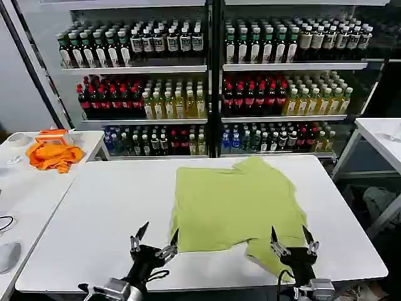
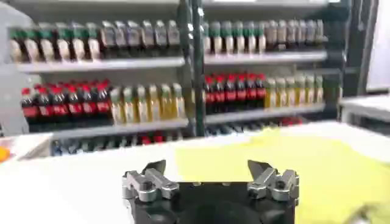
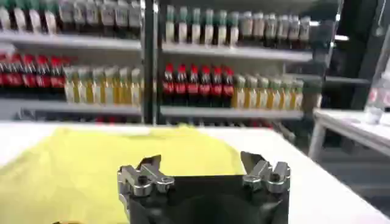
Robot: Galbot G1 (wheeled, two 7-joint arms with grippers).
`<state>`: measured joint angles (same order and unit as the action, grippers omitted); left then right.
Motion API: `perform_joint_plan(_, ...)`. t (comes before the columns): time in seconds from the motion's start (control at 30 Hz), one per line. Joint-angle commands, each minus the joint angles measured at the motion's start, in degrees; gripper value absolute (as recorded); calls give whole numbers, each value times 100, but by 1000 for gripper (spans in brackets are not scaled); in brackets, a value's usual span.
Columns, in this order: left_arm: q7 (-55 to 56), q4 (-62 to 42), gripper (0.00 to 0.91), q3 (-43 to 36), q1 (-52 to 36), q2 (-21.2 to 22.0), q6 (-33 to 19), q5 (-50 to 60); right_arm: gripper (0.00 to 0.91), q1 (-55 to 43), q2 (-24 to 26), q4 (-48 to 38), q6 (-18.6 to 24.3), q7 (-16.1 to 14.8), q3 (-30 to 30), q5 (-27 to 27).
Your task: Fold and organize the clothes.
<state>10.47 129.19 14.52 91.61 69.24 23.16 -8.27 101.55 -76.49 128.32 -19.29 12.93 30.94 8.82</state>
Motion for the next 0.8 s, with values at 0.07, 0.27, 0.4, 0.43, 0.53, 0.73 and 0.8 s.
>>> perform_joint_plan(0.07,245,-625,907,-478,-364,-109,995,47,907,538,-9,-99,-329,18,79,87)
perform_joint_plan(0.27,285,-970,907,-608,-624,-22,995,-10,907,366,-51,-244,-329,9,-106,83)
perform_joint_plan(0.4,325,-1124,907,-609,-739,-18,995,-196,907,267,-79,-328,-328,-8,-201,81)
perform_joint_plan(0.43,343,-1153,907,-605,-772,-11,994,-255,907,238,-86,-349,-327,-11,-233,81)
perform_joint_plan(0.53,392,-1221,907,-597,-878,28,992,-376,907,174,-115,-401,-336,-11,-291,87)
perform_joint_plan(0.73,412,-1284,20,-614,-1000,47,952,-580,91,104,-172,-488,-329,-3,-355,187)
perform_joint_plan(0.8,415,-1298,20,-618,-1007,47,926,-585,0,103,-192,-505,-328,-1,-372,221)
